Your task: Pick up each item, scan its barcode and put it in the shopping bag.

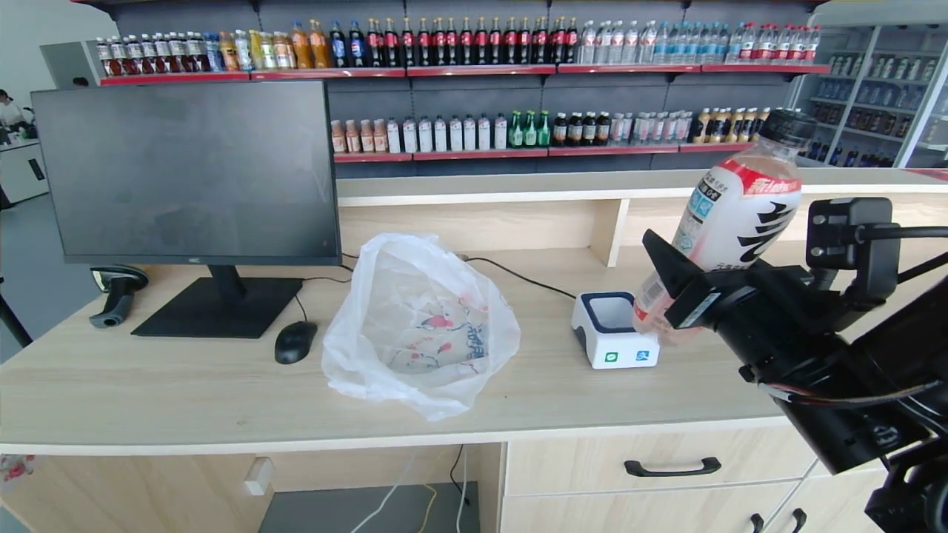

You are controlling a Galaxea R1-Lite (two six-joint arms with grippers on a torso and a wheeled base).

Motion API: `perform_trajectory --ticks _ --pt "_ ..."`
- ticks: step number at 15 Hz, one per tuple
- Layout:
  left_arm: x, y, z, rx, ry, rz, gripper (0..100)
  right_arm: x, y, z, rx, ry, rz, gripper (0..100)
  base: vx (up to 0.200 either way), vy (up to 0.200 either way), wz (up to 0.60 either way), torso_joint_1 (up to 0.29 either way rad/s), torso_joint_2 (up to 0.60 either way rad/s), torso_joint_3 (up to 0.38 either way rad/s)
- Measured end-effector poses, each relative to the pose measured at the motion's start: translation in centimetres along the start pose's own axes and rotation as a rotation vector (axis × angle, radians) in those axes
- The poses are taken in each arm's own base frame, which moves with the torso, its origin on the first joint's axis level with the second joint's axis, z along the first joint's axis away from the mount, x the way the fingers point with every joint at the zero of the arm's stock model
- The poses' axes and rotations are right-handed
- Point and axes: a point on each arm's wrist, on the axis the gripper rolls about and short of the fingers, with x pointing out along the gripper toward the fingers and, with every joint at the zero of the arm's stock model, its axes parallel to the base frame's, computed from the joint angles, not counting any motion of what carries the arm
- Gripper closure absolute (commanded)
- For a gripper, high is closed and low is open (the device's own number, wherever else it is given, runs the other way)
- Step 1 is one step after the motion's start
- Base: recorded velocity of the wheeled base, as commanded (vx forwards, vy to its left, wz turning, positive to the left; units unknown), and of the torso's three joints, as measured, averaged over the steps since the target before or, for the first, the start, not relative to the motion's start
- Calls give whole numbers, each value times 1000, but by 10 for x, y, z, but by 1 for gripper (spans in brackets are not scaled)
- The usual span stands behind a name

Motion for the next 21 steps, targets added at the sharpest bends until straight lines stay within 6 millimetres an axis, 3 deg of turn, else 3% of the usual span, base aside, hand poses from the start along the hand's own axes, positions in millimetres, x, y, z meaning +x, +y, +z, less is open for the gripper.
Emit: perform_trajectory --ticks 9,21 --pt "0 0 0 0 -1 0 0 -2 -1 4 7 -14 -1 100 0 0 0 0 0 0" --pt "0 0 0 1 -2 1 0 -1 0 5 10 -17 1 100 0 0 600 4 2 4"
